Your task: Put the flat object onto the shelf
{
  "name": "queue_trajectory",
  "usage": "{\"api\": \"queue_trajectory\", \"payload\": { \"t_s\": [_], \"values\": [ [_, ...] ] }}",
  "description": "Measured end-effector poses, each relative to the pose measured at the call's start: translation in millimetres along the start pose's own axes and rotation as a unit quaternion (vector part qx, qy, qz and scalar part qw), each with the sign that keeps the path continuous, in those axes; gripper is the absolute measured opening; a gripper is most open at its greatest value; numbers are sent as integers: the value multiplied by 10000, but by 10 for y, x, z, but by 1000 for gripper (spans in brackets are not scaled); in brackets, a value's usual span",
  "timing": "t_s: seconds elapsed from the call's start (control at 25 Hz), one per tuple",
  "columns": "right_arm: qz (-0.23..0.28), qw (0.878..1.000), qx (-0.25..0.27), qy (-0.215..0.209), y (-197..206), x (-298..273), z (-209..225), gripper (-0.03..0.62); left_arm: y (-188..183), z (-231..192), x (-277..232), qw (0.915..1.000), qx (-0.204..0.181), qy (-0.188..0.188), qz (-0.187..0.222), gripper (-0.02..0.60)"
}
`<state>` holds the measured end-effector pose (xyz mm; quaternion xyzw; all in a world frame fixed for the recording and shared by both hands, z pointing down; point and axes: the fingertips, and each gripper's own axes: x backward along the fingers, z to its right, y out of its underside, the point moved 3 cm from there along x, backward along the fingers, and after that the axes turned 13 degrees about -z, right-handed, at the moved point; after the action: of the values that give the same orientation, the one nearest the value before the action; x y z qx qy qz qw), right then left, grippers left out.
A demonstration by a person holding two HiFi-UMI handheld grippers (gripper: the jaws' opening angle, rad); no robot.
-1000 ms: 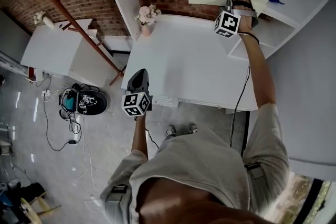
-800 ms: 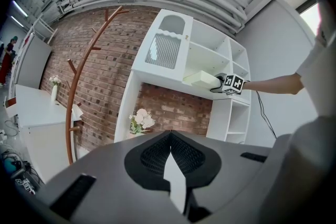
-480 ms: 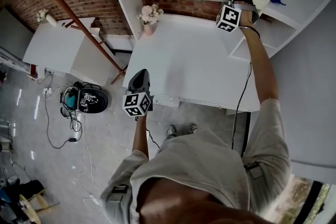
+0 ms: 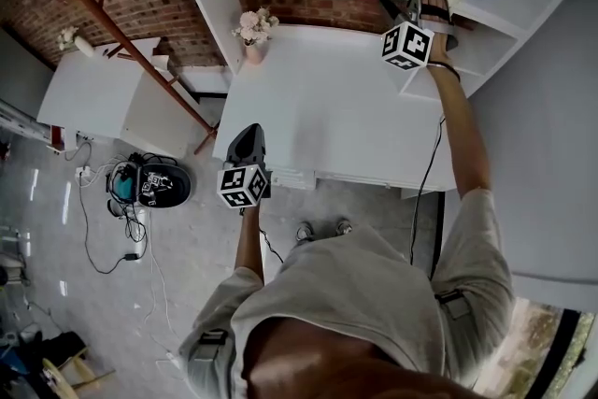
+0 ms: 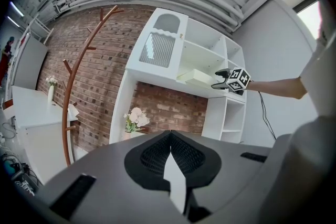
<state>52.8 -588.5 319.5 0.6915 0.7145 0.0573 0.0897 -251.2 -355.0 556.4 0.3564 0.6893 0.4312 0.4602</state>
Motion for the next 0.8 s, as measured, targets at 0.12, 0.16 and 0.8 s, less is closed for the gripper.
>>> {"api": "queue_trajectory", "payload": {
  "t_s": [0.12, 0.16, 0.8],
  "values": [
    [203, 9958, -865, -226, 13, 127, 47, 373, -29, 79, -59, 9999, -76, 106, -18, 15],
    [281, 9908, -1270, -363, 15, 151, 67, 373, -41, 110, -78, 9999, -95, 133, -11, 15],
    [789, 8412, -5159, -1418, 223, 227, 11, 39, -21, 152, -13, 9999, -107, 83, -35, 15]
  ]
}}
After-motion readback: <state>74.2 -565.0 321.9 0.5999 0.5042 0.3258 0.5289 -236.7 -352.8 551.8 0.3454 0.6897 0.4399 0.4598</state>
